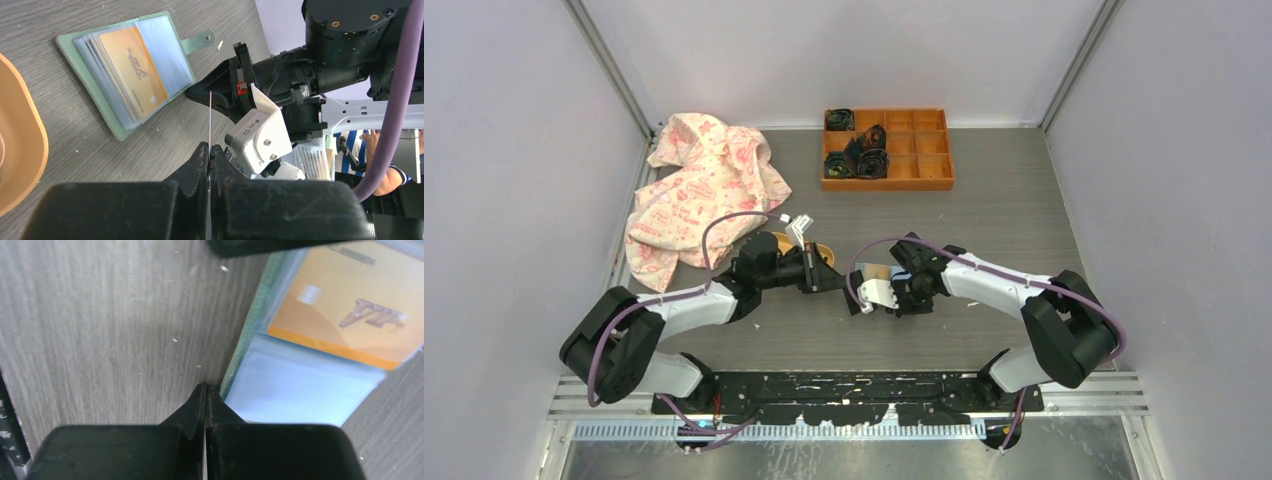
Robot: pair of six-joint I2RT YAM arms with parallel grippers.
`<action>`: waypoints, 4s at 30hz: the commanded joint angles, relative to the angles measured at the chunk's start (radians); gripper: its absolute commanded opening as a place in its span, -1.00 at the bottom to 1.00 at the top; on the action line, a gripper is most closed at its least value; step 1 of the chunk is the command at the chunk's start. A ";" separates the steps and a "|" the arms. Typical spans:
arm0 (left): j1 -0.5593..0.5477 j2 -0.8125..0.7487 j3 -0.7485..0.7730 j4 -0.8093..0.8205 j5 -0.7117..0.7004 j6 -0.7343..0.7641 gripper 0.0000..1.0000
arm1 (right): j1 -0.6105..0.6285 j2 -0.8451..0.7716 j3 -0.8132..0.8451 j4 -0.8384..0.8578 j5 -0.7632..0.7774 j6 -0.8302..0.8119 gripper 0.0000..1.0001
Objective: Put the credit cards into the card holder
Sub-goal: Insert the credit card into the card holder.
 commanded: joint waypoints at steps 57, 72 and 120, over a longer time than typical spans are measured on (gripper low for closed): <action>-0.109 0.437 0.410 -0.208 -0.318 -0.048 -1.00 | -0.278 0.194 0.244 -0.034 -0.035 0.502 -0.87; -0.129 0.503 0.472 -0.229 -0.294 -0.065 -1.00 | -0.276 0.199 0.249 -0.040 -0.031 0.503 -0.87; -0.141 0.554 0.534 -0.300 -0.314 -0.054 -1.00 | -0.275 0.186 0.255 -0.052 -0.042 0.501 -0.87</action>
